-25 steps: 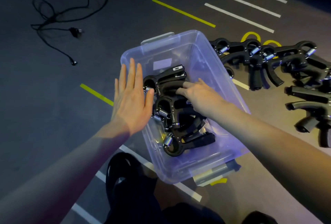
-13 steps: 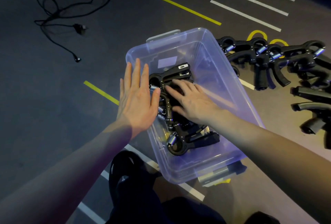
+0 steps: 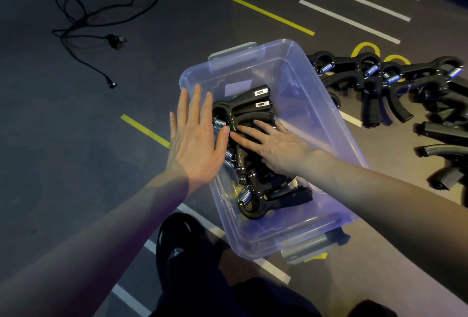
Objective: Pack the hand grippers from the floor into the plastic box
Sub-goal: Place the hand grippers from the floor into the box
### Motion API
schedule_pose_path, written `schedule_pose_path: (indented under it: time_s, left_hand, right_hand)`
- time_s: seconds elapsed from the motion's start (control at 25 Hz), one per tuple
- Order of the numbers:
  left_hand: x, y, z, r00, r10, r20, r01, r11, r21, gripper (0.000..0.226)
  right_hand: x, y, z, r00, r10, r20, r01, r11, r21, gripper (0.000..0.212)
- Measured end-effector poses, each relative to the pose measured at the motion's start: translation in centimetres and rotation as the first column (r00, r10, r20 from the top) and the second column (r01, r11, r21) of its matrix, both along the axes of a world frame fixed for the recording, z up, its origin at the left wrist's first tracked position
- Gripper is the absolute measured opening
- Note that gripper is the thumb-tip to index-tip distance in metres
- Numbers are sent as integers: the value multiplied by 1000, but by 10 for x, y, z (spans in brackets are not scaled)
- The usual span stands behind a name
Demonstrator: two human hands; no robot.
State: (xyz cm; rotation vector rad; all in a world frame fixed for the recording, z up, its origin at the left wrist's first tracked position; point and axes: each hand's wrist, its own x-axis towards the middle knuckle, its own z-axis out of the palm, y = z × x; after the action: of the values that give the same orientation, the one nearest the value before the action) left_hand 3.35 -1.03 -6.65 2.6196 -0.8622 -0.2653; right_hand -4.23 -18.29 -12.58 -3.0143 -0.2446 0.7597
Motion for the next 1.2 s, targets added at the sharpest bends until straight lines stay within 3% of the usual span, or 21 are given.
schedule_pose_path:
  time_s: [0.2,0.48,0.56,0.64,0.68,0.76,0.84,0.96,1.08,1.16,1.2]
  left_hand:
    - [1,-2,2,1000,-3,1,3,1000,11,64]
    - [0,-4,2,998,-13,58,7,995,99,68]
    - [-1,-8,3,992,-28,120,15,994,109,71]
    - [-6,-18,11,983,-62,174,50,996,69,77]
    - [-11,-28,17,981,-85,175,81,996,33,79]
    - [-29,-56,29,972,-164,166,173,984,-43,79]
    - [-54,-85,39,942,-284,176,301,950,-80,77]
    - [-94,-120,40,870,-474,132,486,871,-70,78]
    - [-120,-143,25,808,-583,84,586,810,-19,80]
    - [-128,-155,14,779,-621,90,622,783,24,81]
    - [-130,-159,9,770,-631,99,630,775,44,80]
  right_hand:
    - [-1,-2,-3,1000,5,-22,-4,1000,30,97]
    - [-5,-3,6,997,6,-77,0,997,76,77]
    - [-9,-8,21,997,-69,-19,71,981,180,72]
    - [-18,-15,46,950,-256,181,176,913,367,68]
    - [-27,-21,61,874,-374,311,200,859,471,66]
    - [-52,-40,84,632,-568,527,207,779,592,62]
    - [-83,-69,91,421,-673,608,287,735,614,60]
    - [-138,-114,68,186,-793,580,516,581,629,60]
    - [-191,-150,33,-81,-903,421,727,236,645,60]
    - [-220,-169,16,-179,-933,311,822,32,568,59]
    - [-231,-180,8,-179,-941,286,857,-6,516,58]
